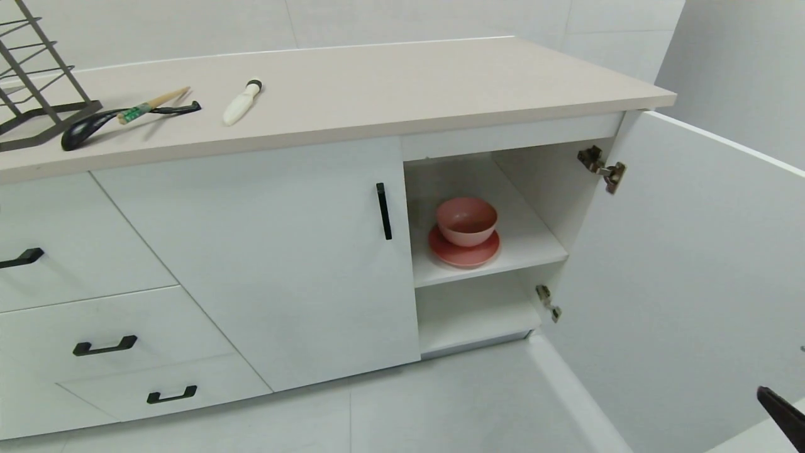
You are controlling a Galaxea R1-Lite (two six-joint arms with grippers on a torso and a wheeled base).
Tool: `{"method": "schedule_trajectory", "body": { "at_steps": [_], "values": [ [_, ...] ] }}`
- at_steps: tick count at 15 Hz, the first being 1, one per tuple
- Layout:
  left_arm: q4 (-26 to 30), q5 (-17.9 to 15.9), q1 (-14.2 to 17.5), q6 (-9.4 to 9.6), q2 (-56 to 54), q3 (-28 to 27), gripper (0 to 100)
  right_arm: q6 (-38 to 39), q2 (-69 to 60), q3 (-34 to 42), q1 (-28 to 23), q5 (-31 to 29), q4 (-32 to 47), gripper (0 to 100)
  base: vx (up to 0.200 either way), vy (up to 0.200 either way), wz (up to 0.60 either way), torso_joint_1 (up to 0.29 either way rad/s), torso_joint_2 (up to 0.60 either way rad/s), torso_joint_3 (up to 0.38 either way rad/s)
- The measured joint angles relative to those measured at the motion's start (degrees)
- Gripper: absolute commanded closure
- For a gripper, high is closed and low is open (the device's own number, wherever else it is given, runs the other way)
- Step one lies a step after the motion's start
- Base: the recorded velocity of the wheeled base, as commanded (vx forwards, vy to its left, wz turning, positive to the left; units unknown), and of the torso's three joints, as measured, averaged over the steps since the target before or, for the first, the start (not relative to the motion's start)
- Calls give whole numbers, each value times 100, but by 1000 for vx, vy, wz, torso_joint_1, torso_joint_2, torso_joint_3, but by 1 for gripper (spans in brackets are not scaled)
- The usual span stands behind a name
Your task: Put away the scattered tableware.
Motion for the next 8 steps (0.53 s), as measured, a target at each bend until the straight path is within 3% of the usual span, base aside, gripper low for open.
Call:
{"method": "schedule_trajectory", "body": {
  "at_steps": [5, 8],
  "values": [
    [-2, 0, 4, 24, 0, -1, 0, -675, -3128, -30, -363, -169, 2679, 0, 0, 0, 0, 0, 0, 0],
    [-2, 2, 10, 7, 0, -1, 0, -796, -3928, -23, -428, 78, 2789, 0, 0, 0, 0, 0, 0, 0]
  ]
}}
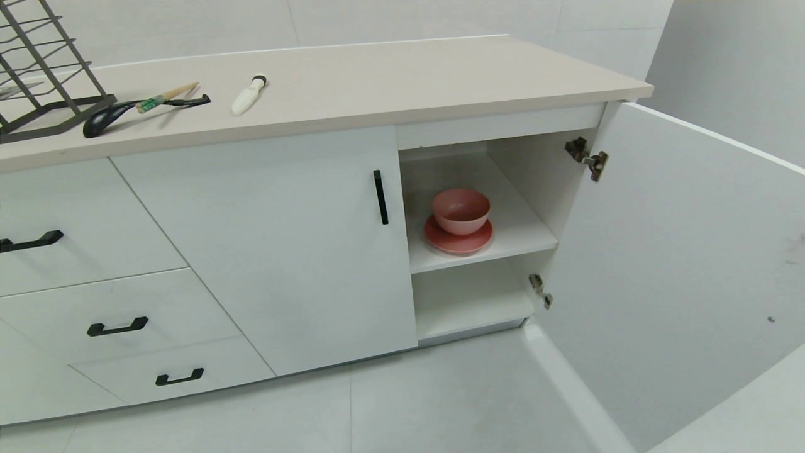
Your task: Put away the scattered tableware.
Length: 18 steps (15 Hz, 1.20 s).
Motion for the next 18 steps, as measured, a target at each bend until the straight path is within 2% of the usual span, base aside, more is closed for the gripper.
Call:
{"method": "schedule_trajectory", "body": {
  "at_steps": [3, 6, 7, 8, 10, 15, 18],
  "values": [
    [-2, 9, -4, -20, 0, 1, 0, 121, -240, 9, -20, 216, 20, 0, 0, 0, 0, 0, 0, 0],
    [2, 6, -9, 0, 0, 1, 0, 814, -304, 21, -21, 352, 49, 0, -200, -200, 0, 4, 2, 4],
    [0, 4, -6, -7, 0, 1, 0, 942, -311, 23, -20, 702, 129, 0, -200, -200, 0, 12, -2, 2],
    [0, 6, -6, -11, 0, 1, 0, 869, -318, 23, -17, 936, 184, 0, -200, -200, 0, 7, 2, 2],
    [0, 6, -10, -18, 0, 1, 0, 238, -327, 23, -20, 1373, 282, 0, -100, -100, 0, 6, 6, -4],
    [-2, 15, 0, -20, 0, 1, 0, 578, -329, 23, -7, 1080, 312, 0, 0, 0, 0, 0, 0, 0],
    [-2, 23, -6, -5, 0, 1, 0, 730, -327, 23, -20, 995, 318, 0, 0, -200, 0, 6, 2, -2]
  ]
}}
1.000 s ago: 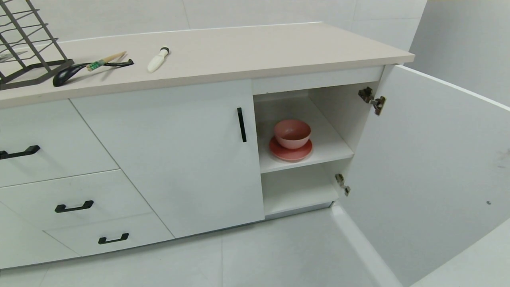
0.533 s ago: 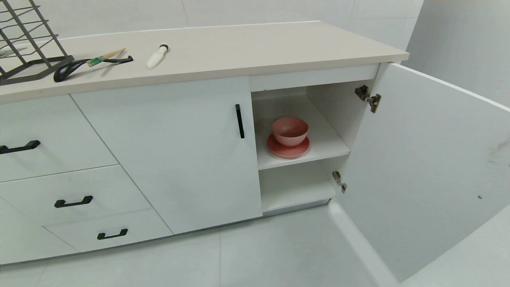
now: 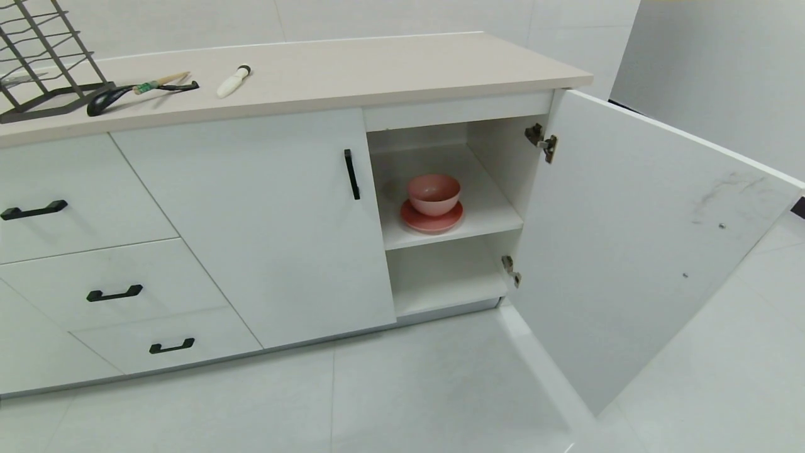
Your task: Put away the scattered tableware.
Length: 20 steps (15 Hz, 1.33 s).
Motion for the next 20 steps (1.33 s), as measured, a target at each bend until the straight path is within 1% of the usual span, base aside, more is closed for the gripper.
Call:
{"method": "schedule_trajectory", "body": {
  "at_steps": [12, 13, 18, 20],
  "values": [
    [-1, -1, 0, -22, 0, 0, 0, 24, 0, 0, 2, -28, 13, 0, 0, -200, 0, 2, 1, 1],
    [-6, -1, 0, -24, 0, 0, 0, 28, 0, -2, 0, -28, 13, 0, 0, 0, 0, 0, 0, 0],
    [-11, -4, 2, -26, 0, 0, 0, 46, 0, -2, 5, -57, 13, 0, 0, 0, 600, 2, 3, 3],
    [-4, -4, -4, -24, 0, 0, 0, 39, 2, -4, -6, -57, 13, 0, 0, 0, 0, 0, 0, 0]
  ]
}}
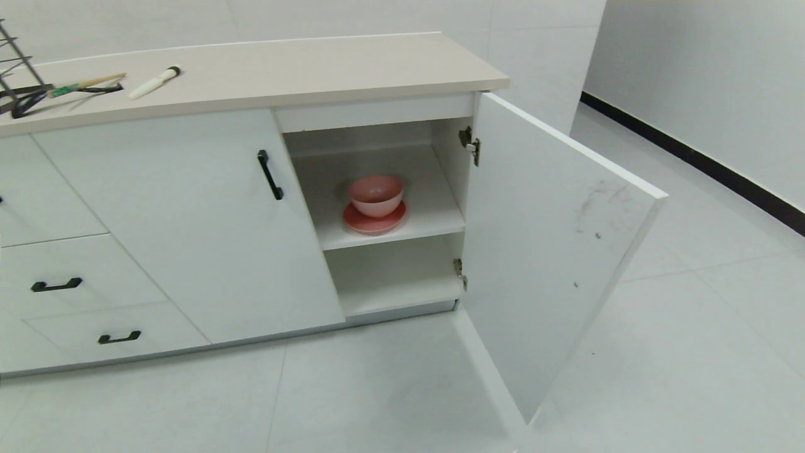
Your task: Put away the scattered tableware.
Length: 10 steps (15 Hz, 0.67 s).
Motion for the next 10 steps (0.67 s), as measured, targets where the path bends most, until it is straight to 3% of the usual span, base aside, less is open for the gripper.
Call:
{"method": "schedule_trajectory", "body": {
  "at_steps": [4, 5, 10],
  "values": [
    [2, 4, 4, -1, 0, 0, 0, 7, 2, 1, 5, 0, 0, 0, 0, 0, 0, 0, 0, 0],
    [-2, 0, 4, -1, 0, 0, 0, 0, 2, 1, 6, -1, 0, 100, 0, 0, 0, 0, 0, 0],
    [4, 28, 4, -1, 0, 0, 0, -23, 4, 1, 6, 10, 5, 100, 0, 0, 0, 0, 0, 0]
  ]
}}
